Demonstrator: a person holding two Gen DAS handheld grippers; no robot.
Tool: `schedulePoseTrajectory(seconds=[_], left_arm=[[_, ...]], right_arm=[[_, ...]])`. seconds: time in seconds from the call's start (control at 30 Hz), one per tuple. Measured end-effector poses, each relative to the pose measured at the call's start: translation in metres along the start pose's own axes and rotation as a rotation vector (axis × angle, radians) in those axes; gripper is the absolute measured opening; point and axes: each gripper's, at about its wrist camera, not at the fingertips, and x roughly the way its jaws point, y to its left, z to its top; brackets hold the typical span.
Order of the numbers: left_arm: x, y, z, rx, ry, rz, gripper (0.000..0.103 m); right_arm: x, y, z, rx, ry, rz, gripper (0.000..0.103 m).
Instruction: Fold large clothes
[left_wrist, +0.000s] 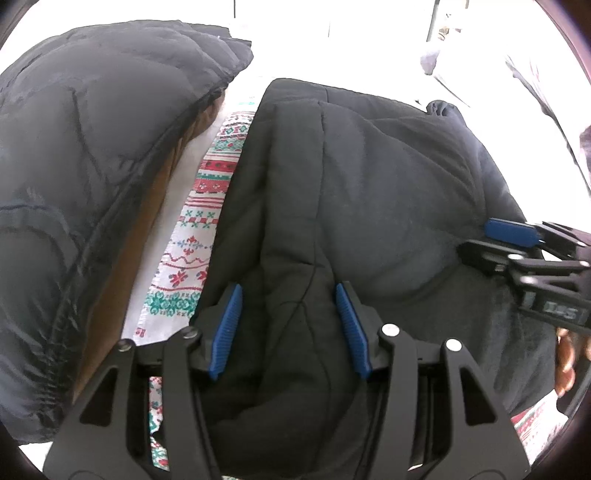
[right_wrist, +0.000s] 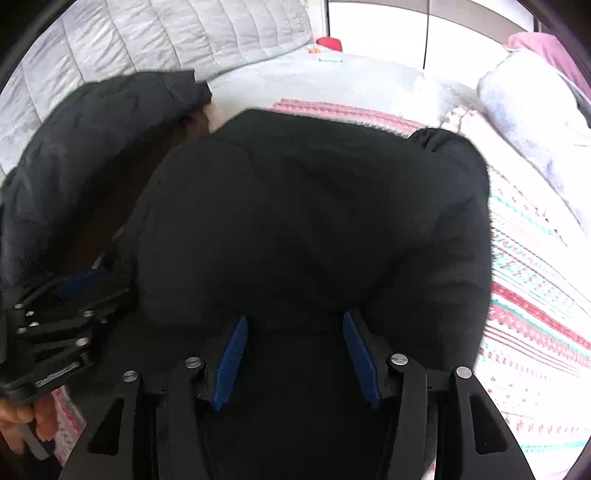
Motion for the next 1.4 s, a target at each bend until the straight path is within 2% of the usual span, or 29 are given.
schedulePoseTrajectory(seconds=[0.1,0.2,0.3,0.43,0.57,0.67,0.77,0.87,0.93,0.97,1.07,1.1,1.23,1.3,1.4], left_arm=[[-0.002,0.000,-0.001,-0.002,-0.002,0.002,0.056],[-0.003,-0.001,-0.002,0.004,-0.005,0.006,0.056],[-0.006,-0.002,-0.001,0.005,-0.009,0.002,0.056],[-0.027,0.010,-0.001,-0.045,-0.015,-0.059,0.057],[-0.044,0.034,-0.016,-0.129,-0.027,-0.114,0.073],[-0.043,0.047,-0.022,-0.197,0.002,-0.165,0.073],[-0.052,0.042,-0.026,-0.187,-0.007,-0.141,0.073],[-0.059,0.043,-0.029,-0.190,-0.014,-0.151,0.073],[-0.050,0.050,-0.030,-0.204,0.017,-0.156,0.078],[-0.042,0.054,-0.032,-0.228,0.048,-0.160,0.085],[-0.024,0.070,-0.037,-0.331,0.122,-0.225,0.096],[-0.021,0.073,-0.038,-0.347,0.131,-0.227,0.100],[-0.013,0.064,-0.038,-0.305,0.138,-0.213,0.100],[-0.005,0.060,-0.042,-0.320,0.169,-0.242,0.100],[-0.003,0.058,-0.042,-0.320,0.177,-0.255,0.100]], right_arm=[[-0.031,-0.002,-0.014,0.033,-0.026,0.026,0.055],[-0.056,0.002,-0.035,-0.008,-0.027,0.007,0.055],[-0.064,-0.005,-0.053,0.001,-0.025,0.004,0.055],[-0.074,-0.026,-0.057,0.108,-0.061,0.049,0.055],[-0.084,-0.047,-0.057,0.183,-0.096,0.087,0.059],[-0.082,-0.067,-0.062,0.273,-0.096,0.114,0.061],[-0.073,-0.080,-0.073,0.337,-0.072,0.158,0.062],[-0.068,-0.085,-0.083,0.356,-0.053,0.198,0.063],[-0.068,-0.090,-0.088,0.374,-0.057,0.224,0.067],[-0.065,-0.094,-0.090,0.393,-0.055,0.247,0.068],[-0.067,-0.101,-0.097,0.433,-0.053,0.285,0.069],[-0.066,-0.104,-0.098,0.444,-0.054,0.296,0.069],[-0.058,-0.120,-0.094,0.505,-0.058,0.345,0.070],[-0.050,-0.135,-0.088,0.552,-0.063,0.395,0.080],[-0.025,-0.162,-0.068,0.664,-0.062,0.466,0.084]])
